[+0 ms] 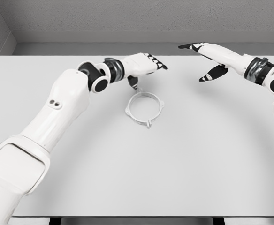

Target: Assemble PVC drainage pipe clamps

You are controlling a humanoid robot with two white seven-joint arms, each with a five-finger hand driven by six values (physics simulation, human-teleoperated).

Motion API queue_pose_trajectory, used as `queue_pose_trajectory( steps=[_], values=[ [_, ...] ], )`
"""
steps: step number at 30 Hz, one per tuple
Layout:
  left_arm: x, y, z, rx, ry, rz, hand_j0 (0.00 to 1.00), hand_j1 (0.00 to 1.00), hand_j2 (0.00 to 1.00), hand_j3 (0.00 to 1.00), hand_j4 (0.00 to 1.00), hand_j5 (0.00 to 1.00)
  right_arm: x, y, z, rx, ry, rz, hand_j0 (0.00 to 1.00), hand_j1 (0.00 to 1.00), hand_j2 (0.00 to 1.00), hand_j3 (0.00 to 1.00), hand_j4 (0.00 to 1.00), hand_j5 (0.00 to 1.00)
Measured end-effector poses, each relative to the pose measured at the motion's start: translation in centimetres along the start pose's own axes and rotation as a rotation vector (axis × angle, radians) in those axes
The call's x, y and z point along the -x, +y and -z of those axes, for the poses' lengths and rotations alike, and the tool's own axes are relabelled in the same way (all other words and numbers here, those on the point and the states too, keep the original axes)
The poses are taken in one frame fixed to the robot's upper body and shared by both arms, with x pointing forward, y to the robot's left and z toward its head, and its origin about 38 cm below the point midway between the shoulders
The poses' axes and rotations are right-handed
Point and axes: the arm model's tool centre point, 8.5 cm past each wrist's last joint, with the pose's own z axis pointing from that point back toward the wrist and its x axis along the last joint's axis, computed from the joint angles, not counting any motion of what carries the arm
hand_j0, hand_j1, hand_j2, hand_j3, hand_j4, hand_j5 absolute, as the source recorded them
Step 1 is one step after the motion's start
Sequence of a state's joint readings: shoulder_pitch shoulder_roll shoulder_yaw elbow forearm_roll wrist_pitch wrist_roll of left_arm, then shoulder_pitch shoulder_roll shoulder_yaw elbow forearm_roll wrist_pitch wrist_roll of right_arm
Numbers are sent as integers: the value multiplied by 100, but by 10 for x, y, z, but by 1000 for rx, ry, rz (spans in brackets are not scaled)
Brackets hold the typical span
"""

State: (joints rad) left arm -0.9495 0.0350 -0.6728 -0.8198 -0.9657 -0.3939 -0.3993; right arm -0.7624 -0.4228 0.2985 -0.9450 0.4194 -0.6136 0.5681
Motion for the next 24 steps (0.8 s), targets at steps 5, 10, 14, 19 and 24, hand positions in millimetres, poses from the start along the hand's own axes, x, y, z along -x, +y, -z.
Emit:
queue_pose_trajectory(
  steps=[5, 10, 14, 19, 24],
  values=[
    [22, 2, -16, -20, 29, -25, 100, 100, 100, 100, 100, 100, 0, -2, -2, 3, 0, -6, 100, 100, 100, 100, 100, 100],
    [89, -31, -98, -142, -54, -283, 100, 100, 100, 100, 100, 100, 1, 0, -5, -1, 3, -10, 100, 100, 100, 100, 100, 100],
    [149, -52, -174, -266, 22, -466, 100, 100, 100, 100, 100, 100, 1, -1, -6, -1, 3, -12, 100, 100, 100, 100, 100, 100],
    [163, -64, -198, -300, 46, -524, 100, 100, 100, 100, 100, 100, 1, -2, -6, 1, 3, -14, 100, 100, 100, 100, 100, 100],
    [164, -64, -200, -309, 46, -533, 100, 100, 100, 100, 100, 100, 1, -2, -6, 2, 3, -14, 100, 100, 100, 100, 100, 100]
  ],
)
